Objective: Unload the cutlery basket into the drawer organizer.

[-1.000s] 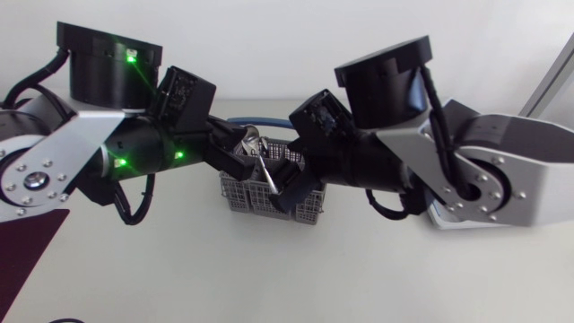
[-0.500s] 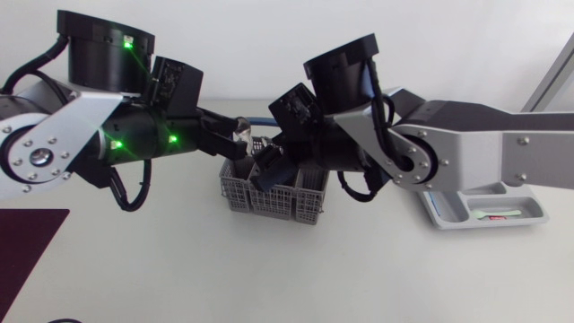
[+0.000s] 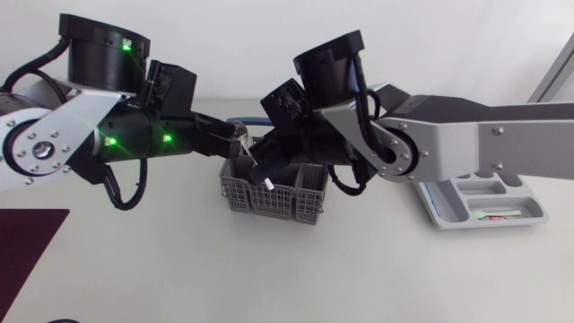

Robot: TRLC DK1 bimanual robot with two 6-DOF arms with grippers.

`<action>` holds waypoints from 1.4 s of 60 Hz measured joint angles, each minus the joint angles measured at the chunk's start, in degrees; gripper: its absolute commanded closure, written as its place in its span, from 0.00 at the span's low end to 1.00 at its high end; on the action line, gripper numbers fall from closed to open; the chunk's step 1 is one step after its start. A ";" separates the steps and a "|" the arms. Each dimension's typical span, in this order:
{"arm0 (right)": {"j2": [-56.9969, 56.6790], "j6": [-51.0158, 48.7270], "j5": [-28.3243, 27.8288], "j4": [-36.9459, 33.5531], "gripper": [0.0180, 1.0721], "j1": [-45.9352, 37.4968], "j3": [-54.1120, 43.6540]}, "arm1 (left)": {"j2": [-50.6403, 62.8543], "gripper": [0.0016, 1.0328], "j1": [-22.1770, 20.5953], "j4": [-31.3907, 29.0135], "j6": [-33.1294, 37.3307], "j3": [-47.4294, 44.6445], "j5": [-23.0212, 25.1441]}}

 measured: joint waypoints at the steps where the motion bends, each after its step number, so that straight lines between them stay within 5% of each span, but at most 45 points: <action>1: 0.00 0.00 0.00 -0.02 0.58 0.00 0.00 | 0.00 0.97 0.00 -0.02 -0.17 0.00 0.00; 43: 0.35 0.00 -0.44 -0.02 0.58 0.33 0.11 | 0.87 0.97 -0.02 -0.39 -0.77 1.07 1.14; 65: 1.62 0.00 -0.66 0.00 0.89 0.44 0.11 | 0.90 0.97 -0.02 -0.39 -1.55 1.29 1.40; 84: 1.73 0.00 -0.92 0.00 0.94 0.74 0.11 | 1.03 0.96 -0.02 -0.42 -1.81 1.33 1.55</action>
